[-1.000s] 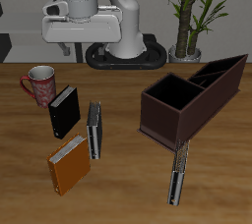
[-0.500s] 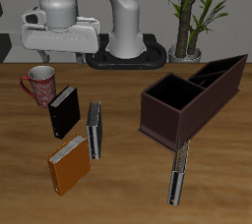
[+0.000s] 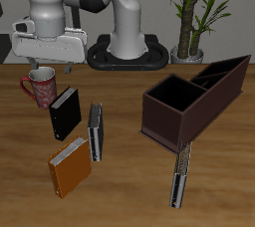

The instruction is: Place the black book into the left desk caddy's left compartment

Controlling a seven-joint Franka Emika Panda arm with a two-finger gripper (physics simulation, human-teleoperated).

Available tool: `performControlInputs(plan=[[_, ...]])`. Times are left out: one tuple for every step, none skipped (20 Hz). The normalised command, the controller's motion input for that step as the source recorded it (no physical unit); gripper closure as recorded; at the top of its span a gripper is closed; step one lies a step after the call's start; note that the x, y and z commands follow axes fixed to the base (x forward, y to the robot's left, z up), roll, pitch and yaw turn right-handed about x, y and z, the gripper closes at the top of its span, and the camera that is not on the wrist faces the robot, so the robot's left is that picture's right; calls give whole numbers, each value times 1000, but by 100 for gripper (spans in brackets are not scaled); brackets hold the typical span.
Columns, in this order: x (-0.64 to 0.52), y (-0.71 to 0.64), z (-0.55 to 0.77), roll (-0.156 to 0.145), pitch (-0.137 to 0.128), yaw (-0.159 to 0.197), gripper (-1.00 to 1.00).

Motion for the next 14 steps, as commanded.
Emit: performControlInputs(plan=[[-99, -149, -314, -26, -4, -90, -100], [-21, 81, -6, 0, 0, 0, -100], [-207, -39, -379, -95, -121, -31, -100], [-93, 40, -344, 46, -25, 35, -100], [-127, -218, -632, -60, -3, -118, -100], [-102, -3, -195, -28, -23, -50, -100], [-43, -80, -420, -17, -26, -26, -100], [32, -187, -431, -38, 2, -49, -100], [-27, -174, -417, -84, 4, -130, -100], [92, 16, -492, 32, 64, 12, -100], [12, -94, -392, -49, 45, -16, -100], [-29, 48, -350, 0, -5, -89, -100], [-45, -3, 13, 0, 0, 0, -100], [63, 133, -365, 35, 49, 62, -100]])
